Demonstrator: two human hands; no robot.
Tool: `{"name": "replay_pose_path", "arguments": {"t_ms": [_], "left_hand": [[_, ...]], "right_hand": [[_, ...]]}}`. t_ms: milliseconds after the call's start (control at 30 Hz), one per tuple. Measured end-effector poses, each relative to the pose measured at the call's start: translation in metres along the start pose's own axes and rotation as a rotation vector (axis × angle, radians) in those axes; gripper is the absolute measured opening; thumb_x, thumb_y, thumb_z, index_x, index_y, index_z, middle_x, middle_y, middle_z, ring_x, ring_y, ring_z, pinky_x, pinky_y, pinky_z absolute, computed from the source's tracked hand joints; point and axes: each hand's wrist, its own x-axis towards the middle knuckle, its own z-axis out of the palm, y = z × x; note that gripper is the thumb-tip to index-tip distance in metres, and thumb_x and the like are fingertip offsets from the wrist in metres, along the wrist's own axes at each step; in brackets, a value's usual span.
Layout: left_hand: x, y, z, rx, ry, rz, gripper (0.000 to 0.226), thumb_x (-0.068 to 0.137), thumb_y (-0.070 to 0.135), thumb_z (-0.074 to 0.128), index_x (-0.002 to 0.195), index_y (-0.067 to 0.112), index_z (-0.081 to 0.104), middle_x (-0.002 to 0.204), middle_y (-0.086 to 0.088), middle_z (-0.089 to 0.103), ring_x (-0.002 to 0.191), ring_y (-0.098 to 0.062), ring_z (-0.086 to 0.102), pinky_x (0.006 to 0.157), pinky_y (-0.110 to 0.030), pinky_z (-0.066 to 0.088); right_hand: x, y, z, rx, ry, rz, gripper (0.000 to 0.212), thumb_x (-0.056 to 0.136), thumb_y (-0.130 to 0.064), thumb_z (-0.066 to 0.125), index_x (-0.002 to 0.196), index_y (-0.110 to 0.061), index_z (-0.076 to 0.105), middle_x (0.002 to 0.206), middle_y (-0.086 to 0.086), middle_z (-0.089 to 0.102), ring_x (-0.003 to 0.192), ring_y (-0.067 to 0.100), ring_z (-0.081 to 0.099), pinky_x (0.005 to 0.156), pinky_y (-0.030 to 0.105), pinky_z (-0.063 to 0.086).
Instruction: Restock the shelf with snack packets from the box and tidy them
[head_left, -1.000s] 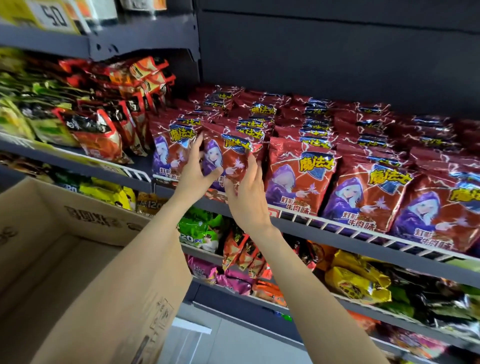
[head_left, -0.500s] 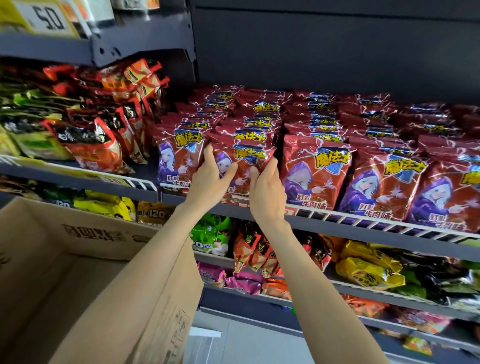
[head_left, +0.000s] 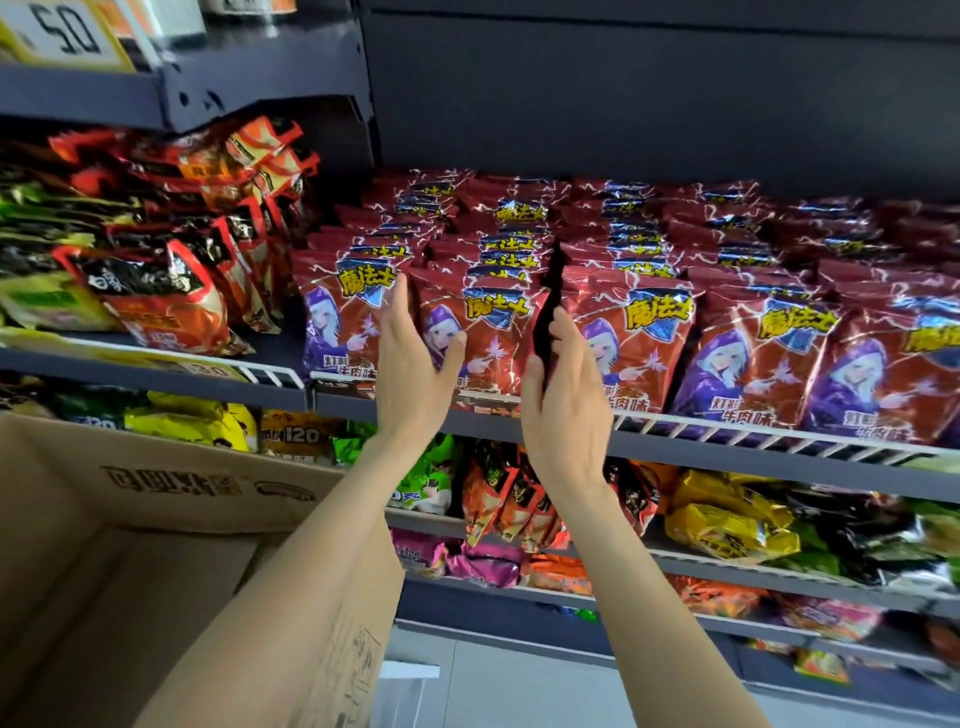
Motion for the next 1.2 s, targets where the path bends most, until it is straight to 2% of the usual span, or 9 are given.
{"name": "replay_pose_path", "arguments": {"t_ms": [67, 200, 333, 533, 633, 733, 833, 1067, 1200], "left_hand": [[-0.006, 0.001, 0.004, 0.105, 0.153, 0.303, 0.067, 0.093, 0.034, 0.056, 0.146, 0.011, 0.022, 0.151, -0.013, 0.027, 0.139, -0.026, 0.027, 0.116, -0.04, 0.022], [0.014, -0.011, 0.018, 0.475, -0.085, 0.701, 0.072, 0.091, 0.055, 0.048, 0.15, 0.03, 0.014, 0.155, -0.004, 0.012, 0.145, -0.029, 0.005, 0.112, -0.062, -0.001], [0.035, -0.016, 0.03, 0.603, -0.181, 0.701, 0.078, 0.089, 0.068, 0.033, 0.149, 0.035, -0.004, 0.157, -0.002, 0.008, 0.144, -0.033, 0.004, 0.103, -0.072, -0.002], [0.036, -0.012, 0.034, 0.592, -0.257, 0.649, 0.076, 0.089, 0.068, 0.028, 0.15, 0.034, -0.002, 0.158, -0.002, 0.002, 0.144, -0.027, -0.008, 0.099, -0.075, 0.013], [0.036, -0.009, 0.027, 0.516, -0.324, 0.638, 0.075, 0.089, 0.063, 0.036, 0.151, 0.031, 0.008, 0.159, -0.001, 0.001, 0.145, -0.028, -0.008, 0.096, -0.076, 0.019], [0.038, -0.006, 0.02, 0.381, -0.368, 0.592, 0.076, 0.085, 0.05, 0.053, 0.15, 0.033, 0.016, 0.159, 0.002, 0.001, 0.146, -0.024, -0.01, 0.096, -0.076, 0.018], [0.036, -0.004, 0.021, 0.402, -0.37, 0.592, 0.083, 0.082, 0.042, 0.065, 0.15, 0.033, 0.017, 0.159, 0.001, 0.002, 0.146, -0.024, -0.009, 0.095, -0.076, 0.019], [0.035, 0.0, 0.03, 0.453, -0.379, 0.607, 0.081, 0.085, 0.052, 0.055, 0.15, 0.032, 0.011, 0.159, 0.0, -0.001, 0.145, -0.026, -0.01, 0.095, -0.077, 0.026], [0.035, -0.001, 0.028, 0.451, -0.357, 0.605, 0.086, 0.082, 0.05, 0.063, 0.15, 0.035, 0.013, 0.159, 0.002, -0.001, 0.146, -0.024, -0.011, 0.098, -0.079, 0.012]], "right_hand": [[-0.009, 0.02, -0.01, -0.102, 0.129, -0.099, 0.038, 0.094, -0.011, 0.048, 0.132, -0.006, 0.047, 0.129, 0.014, 0.052, 0.115, 0.027, 0.05, 0.09, 0.034, 0.046], [-0.005, 0.069, -0.021, -0.379, 0.06, 0.029, 0.056, 0.095, -0.022, 0.047, 0.148, -0.016, 0.03, 0.156, 0.02, 0.013, 0.144, 0.041, 0.006, 0.115, 0.057, 0.012], [0.0, 0.081, -0.013, -0.335, -0.073, 0.016, 0.064, 0.094, -0.024, 0.051, 0.152, -0.02, 0.021, 0.157, 0.022, -0.002, 0.143, 0.045, -0.005, 0.113, 0.06, 0.015], [0.001, 0.081, -0.013, -0.377, -0.061, 0.008, 0.057, 0.094, -0.028, 0.05, 0.148, -0.032, 0.03, 0.158, 0.017, 0.006, 0.143, 0.041, 0.011, 0.107, 0.056, 0.027], [0.002, 0.086, -0.022, -0.41, 0.051, 0.038, 0.048, 0.095, -0.034, 0.051, 0.142, -0.035, 0.041, 0.157, 0.013, 0.016, 0.142, 0.037, 0.013, 0.106, 0.056, 0.021], [0.01, 0.097, -0.032, -0.392, 0.107, 0.173, 0.052, 0.095, -0.046, 0.049, 0.144, -0.037, 0.035, 0.158, 0.016, 0.007, 0.142, 0.046, -0.001, 0.107, 0.068, 0.005], [0.015, 0.106, -0.038, -0.334, 0.036, 0.22, 0.063, 0.092, -0.058, 0.046, 0.148, -0.039, 0.023, 0.159, 0.014, -0.003, 0.141, 0.049, -0.006, 0.105, 0.071, 0.01], [0.015, 0.106, -0.039, -0.382, -0.022, 0.229, 0.065, 0.092, -0.06, 0.044, 0.149, -0.039, 0.021, 0.16, 0.012, -0.002, 0.141, 0.051, -0.003, 0.106, 0.07, 0.013], [0.017, 0.102, -0.044, -0.405, -0.031, 0.232, 0.064, 0.091, -0.057, 0.048, 0.147, -0.039, 0.025, 0.159, 0.014, 0.0, 0.142, 0.048, -0.003, 0.106, 0.072, 0.013]]}}
